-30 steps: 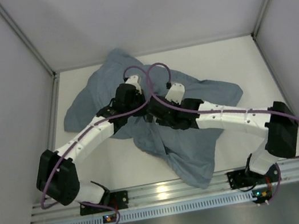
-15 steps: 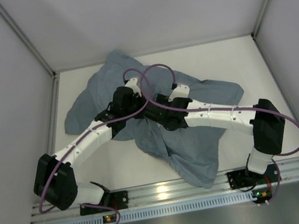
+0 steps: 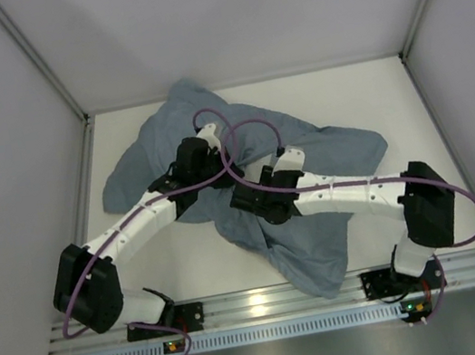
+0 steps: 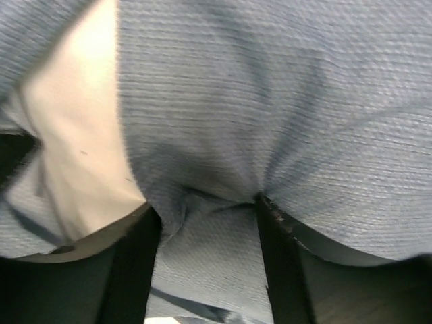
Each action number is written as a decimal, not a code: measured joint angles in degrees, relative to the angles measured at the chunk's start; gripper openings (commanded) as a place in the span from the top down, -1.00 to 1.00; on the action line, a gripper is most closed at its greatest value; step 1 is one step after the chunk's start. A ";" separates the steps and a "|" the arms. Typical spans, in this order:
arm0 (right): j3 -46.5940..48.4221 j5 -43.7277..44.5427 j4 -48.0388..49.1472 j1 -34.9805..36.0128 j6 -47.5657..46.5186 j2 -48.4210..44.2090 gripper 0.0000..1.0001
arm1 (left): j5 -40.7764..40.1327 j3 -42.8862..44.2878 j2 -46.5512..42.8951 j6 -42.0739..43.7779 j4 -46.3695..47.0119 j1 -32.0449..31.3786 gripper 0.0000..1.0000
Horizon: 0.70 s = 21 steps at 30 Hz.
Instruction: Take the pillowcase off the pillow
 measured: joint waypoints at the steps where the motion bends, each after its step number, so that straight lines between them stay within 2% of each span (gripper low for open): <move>1: -1.14 0.04 0.04 0.20 0.44 -0.66 0.03 | 0.09 -0.11 0.00 -0.02 0.15 0.07 1.00; 5: -4.46 0.20 -0.07 0.92 2.29 -2.97 0.09 | 0.42 -0.20 0.00 -0.02 0.15 0.20 1.00; 6: -5.05 0.26 -0.07 1.25 2.62 -3.50 0.30 | 0.46 -0.20 0.00 -0.02 0.15 0.26 1.00; 7: -5.53 0.35 -0.09 1.57 2.62 -4.00 0.39 | 0.55 -0.20 0.00 -0.02 0.15 0.35 1.00; 9: -6.97 0.35 -0.13 2.12 3.17 -5.09 0.80 | 0.63 -0.20 0.00 -0.02 0.13 0.52 1.00; 11: -8.41 0.35 -0.37 2.47 3.85 -5.99 1.00 | 0.66 -0.20 0.00 -0.02 0.13 0.68 1.00; 17: -12.33 0.31 -0.15 3.13 4.09 -8.83 1.00 | 0.81 -0.20 0.00 -0.35 0.07 1.16 1.00; 21: -17.20 -0.31 0.39 4.92 3.98 -14.08 1.00 | 0.57 0.37 0.24 -1.27 -1.44 2.10 1.00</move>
